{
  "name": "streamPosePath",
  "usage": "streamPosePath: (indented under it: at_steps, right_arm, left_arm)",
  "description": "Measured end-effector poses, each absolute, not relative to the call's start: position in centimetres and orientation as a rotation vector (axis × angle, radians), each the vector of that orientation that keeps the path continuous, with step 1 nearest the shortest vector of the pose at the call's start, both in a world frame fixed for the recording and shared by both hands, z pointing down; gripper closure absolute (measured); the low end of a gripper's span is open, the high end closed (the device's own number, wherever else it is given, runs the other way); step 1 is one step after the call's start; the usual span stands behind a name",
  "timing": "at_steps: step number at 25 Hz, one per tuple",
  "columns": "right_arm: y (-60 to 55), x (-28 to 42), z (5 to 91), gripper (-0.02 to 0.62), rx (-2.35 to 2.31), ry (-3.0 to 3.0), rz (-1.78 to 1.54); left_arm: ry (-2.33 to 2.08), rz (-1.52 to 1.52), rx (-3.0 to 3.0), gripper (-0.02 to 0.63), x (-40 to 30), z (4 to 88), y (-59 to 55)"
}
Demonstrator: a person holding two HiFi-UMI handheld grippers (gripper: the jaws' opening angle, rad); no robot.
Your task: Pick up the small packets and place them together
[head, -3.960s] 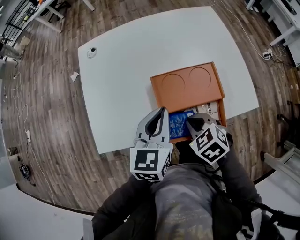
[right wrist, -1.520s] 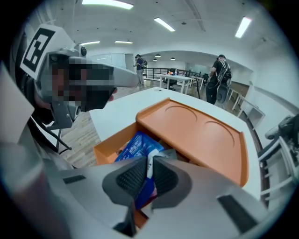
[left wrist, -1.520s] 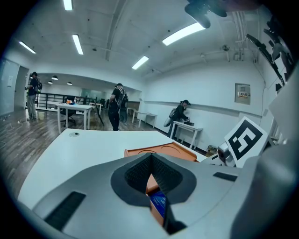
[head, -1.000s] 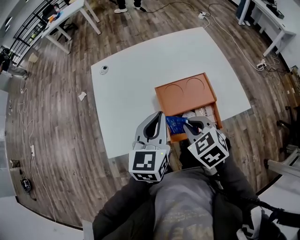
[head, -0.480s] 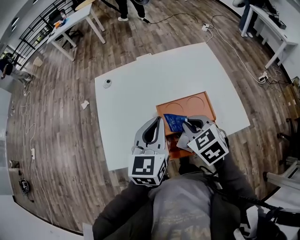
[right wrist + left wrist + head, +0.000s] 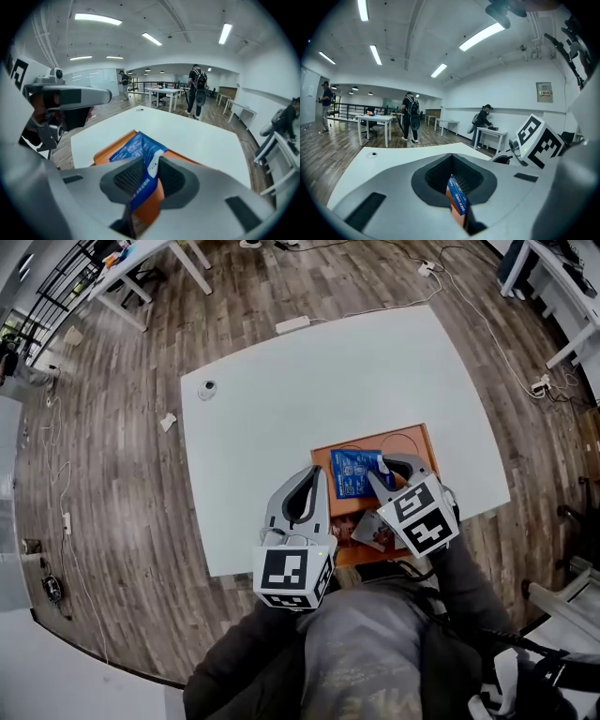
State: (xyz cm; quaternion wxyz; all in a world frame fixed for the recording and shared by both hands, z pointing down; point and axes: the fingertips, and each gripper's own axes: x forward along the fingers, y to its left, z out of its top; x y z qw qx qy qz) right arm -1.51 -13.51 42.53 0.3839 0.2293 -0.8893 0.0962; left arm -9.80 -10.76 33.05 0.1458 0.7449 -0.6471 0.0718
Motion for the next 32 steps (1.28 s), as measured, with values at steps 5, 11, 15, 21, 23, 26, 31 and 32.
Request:
streamPosePath:
  at_steps: [5, 11, 15, 21, 23, 26, 31, 32]
  right_arm:
    - [-14.3, -1.1, 43.9, 0.379, 0.617, -2.209, 0.202]
    - [-14.6, -1.0, 42.7, 0.342, 0.671, -2.218, 0.125]
    - [-14.2, -0.3, 41.1, 0.342, 0.724, -2.238, 0.096]
    - [-12.4, 2.0, 40.6, 0.342, 0.772, -2.231, 0.108]
    - [-11.2, 2.3, 40.5, 0.342, 0.777, -2.226, 0.121]
    - [-8.5, 2.3, 41.1, 0.342, 0.768, -2.211, 0.138]
    - [-5.4, 3.0, 43.7, 0.342, 0.735, -2.180, 0.204]
    - [-4.9, 3.2, 44.1, 0.342, 0.724, -2.172, 0.217]
  left_arm:
    - [-1.853, 0.215, 2.126, 0.607, -10.0, 33.8, -10.8]
    - [-1.858, 0.203, 2.130, 0.607, -10.1, 33.3, -10.3]
    - [-1.859, 0.183, 2.152, 0.607, -9.8, 32.6, -9.5]
    - [-1.816, 0.168, 2.208, 0.607, -7.7, 32.0, -8.2]
    - [-1.793, 0.170, 2.222, 0.607, -7.4, 31.9, -7.4]
    - [-1.765, 0.165, 2.240, 0.607, -7.2, 32.1, -5.7]
    - [-1.715, 0.188, 2.248, 0.607, -6.1, 33.5, -3.7]
    - [-1.707, 0.195, 2.244, 0.607, -5.8, 33.7, -3.5]
